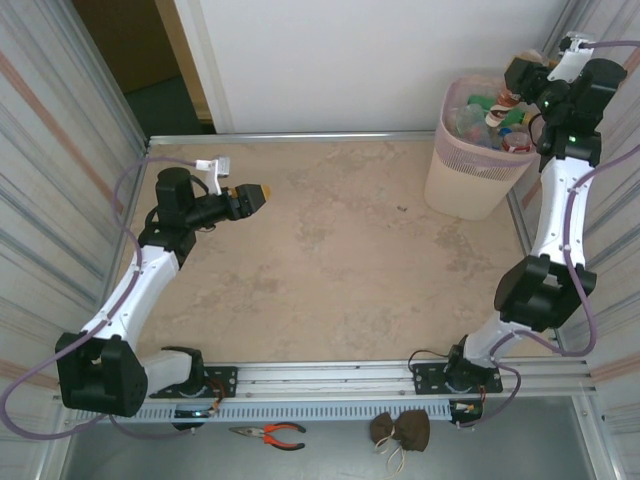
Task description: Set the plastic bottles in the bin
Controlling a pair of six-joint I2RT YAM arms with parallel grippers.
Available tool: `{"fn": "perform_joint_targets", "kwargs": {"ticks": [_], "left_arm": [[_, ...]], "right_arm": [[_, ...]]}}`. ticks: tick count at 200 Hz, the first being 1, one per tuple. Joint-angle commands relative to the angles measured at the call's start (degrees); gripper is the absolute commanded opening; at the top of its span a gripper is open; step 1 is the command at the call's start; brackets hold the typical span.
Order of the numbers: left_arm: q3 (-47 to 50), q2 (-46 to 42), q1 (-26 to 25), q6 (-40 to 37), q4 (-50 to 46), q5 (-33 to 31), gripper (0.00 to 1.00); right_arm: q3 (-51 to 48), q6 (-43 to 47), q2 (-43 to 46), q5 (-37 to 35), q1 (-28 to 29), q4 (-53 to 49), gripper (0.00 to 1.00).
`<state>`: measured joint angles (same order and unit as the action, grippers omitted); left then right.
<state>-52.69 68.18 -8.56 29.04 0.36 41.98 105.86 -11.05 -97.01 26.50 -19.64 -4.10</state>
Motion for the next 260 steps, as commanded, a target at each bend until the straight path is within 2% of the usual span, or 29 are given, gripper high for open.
{"fn": "perform_joint_targets", "kwargs": {"ticks": [1, 58, 80, 130, 192, 223, 260], "left_arm": [[0.22, 1.12, 0.56, 0.85, 2.53, 1.26, 0.72], [-0.14, 3.29, 0.54, 1.11, 3.59, 1.35, 0.72], [-0.41, 3.81, 0.56, 1.12, 3.75, 1.43, 0.72], [-0.78, 4.63, 0.6, 1.46, 4.43, 1.89, 0.72], [-1.1, 4.46, 0.55, 1.3, 4.03, 2.01, 0.72], [-1.19, 4.01, 0.56, 1.02, 3.42, 1.79, 0.72], [-1.19, 3.5, 0.55, 1.02, 3.16, 1.71, 0.72]], "right_arm": [[3.51, 5.33, -3.62, -1.32, -0.39, 6.3, 0.47], [4.17, 6.03, -11.33, -1.68, -0.88, 11.76, 0.45], [4.73, 9.76, -12.81, -3.03, -0.23, 8.14, 0.45], [4.83, 13.39, -15.04, -0.76, -0.06, -1.64, 0.45], [4.0, 19.86, -17.92, 1.07, 2.35, -7.73, 0.45], [9.48, 23.82, -19.87, 0.82, 4.58, -14.41, 0.54], [15.14, 22.23, -19.9, -0.03, 5.52, -17.67, 0.66]]}}
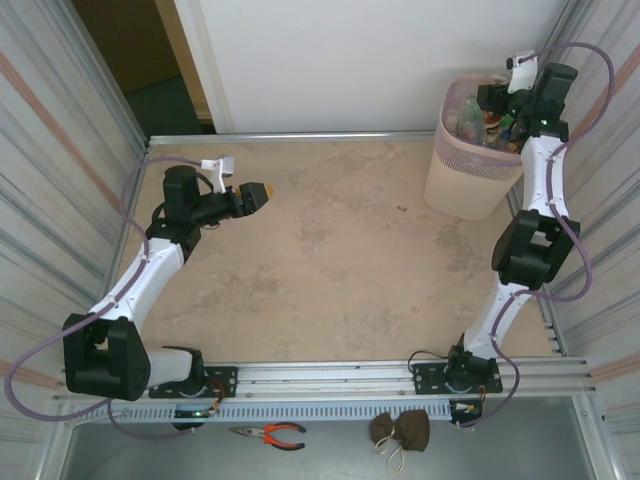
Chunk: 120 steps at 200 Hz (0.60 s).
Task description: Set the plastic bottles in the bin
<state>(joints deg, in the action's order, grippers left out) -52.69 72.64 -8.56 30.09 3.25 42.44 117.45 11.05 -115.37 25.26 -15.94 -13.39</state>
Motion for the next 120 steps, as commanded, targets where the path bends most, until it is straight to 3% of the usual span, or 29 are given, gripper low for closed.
{"fn": "perform_joint_targets", "kwargs": {"ticks": [1, 21, 61, 120], "left_arm": [[-1.19, -0.94, 0.56, -0.03, 0.27, 1.2, 0.72], [-1.19, -1.12, 0.53, -0.29, 0.18, 1.08, 0.72], [-0.99, -0.86, 0.52, -0.01, 0.62, 1.25, 0.72], [-0.51, -1.16, 0.56, -0.05, 0.8, 0.98, 0.72]], "right_arm": [[3.74, 0.17, -1.49, 1.21, 1.85, -8.53, 0.67], [5.98, -0.37, -0.42, 0.29, 1.97, -10.03, 0.75], [8.23, -0.76, 2.07, -2.09, 2.05, -10.53, 0.76], [13.07, -2.93, 0.11, -5.53, 1.03, -18.26, 0.57]]}}
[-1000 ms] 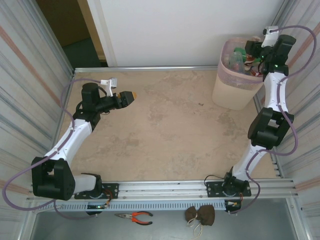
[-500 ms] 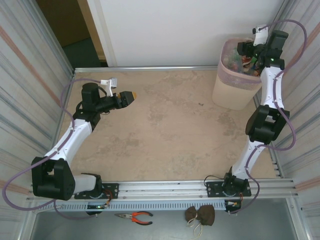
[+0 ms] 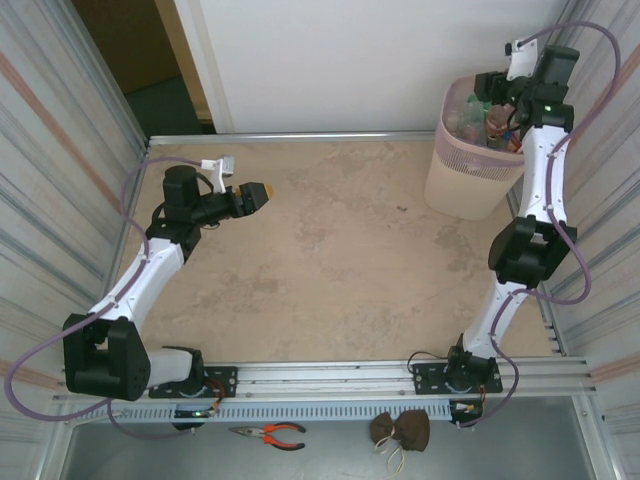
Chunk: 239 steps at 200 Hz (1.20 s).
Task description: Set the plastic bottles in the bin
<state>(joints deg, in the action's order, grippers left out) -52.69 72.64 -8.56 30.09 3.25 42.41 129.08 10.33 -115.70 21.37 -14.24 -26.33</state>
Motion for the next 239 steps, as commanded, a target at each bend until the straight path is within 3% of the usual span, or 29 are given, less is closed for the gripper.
{"fn": "perform_joint_targets", "kwargs": {"ticks": [1, 50, 99, 179, 239], "left_arm": [[-0.5, -1.17, 0.56, -0.08, 0.8, 1.0, 0.72], [0.04, -0.91, 0.56, 0.33, 1.72, 1.26, 0.72], [0.05, -0.41, 0.55, 0.67, 2.47, 1.75, 0.72], [-1.14, -1.68, 0.69, -2.86, -1.27, 0.02, 0.72], [-2.98, -3.13, 1.77, -12.49, -11.68, -5.77, 0.72]], "right_arm": [[1.44, -2.22, 0.46, -1.57, -0.65, -5.54, 0.57], [-5.96, -3.9, 6.01, -3.9, -0.23, -14.31, 0.45], [-21.08, -8.08, 12.13, -4.52, -1.07, -10.07, 0.35], [-17.19, -10.51, 19.35, -3.28, -2.02, -9.27, 0.37], [-35.34, -13.36, 35.77, -3.31, -2.81, -5.24, 0.39]]}}
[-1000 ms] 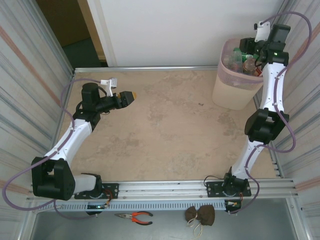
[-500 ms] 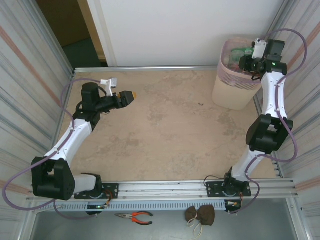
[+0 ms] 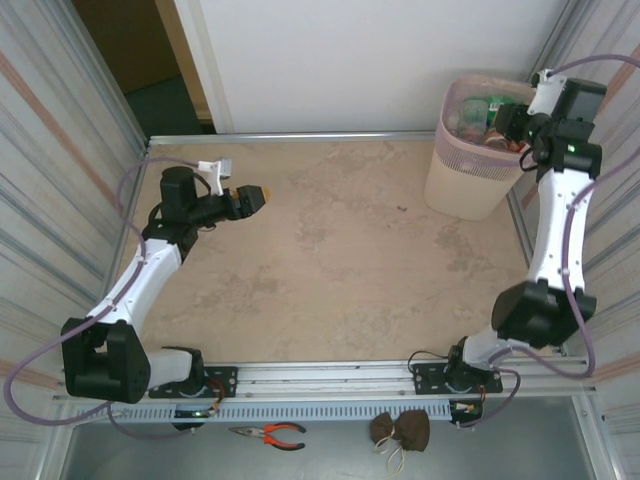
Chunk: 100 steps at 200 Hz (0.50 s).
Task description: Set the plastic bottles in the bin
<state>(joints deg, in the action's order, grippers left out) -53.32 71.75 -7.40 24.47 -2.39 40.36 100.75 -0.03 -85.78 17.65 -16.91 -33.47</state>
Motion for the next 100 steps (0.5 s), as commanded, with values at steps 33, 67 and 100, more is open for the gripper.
{"fn": "perform_joint_targets", "kwargs": {"ticks": [33, 67, 100], "left_arm": [[-1.71, -3.42, 0.98, -12.22, -10.51, -10.33, 0.75], [0.16, -4.2, 1.16, -15.73, -12.87, -18.61, 0.88], [3.51, -4.75, 1.16, -18.06, -12.61, -28.38, 0.99]], "right_arm": [[-22.19, -5.54, 16.14, -0.4, 0.5, 6.32, 0.4], [-36.81, -6.04, 21.48, -3.52, 3.06, 12.91, 0.46], [-49.88, -4.11, 21.17, -9.46, 7.54, 23.68, 0.56]]}}
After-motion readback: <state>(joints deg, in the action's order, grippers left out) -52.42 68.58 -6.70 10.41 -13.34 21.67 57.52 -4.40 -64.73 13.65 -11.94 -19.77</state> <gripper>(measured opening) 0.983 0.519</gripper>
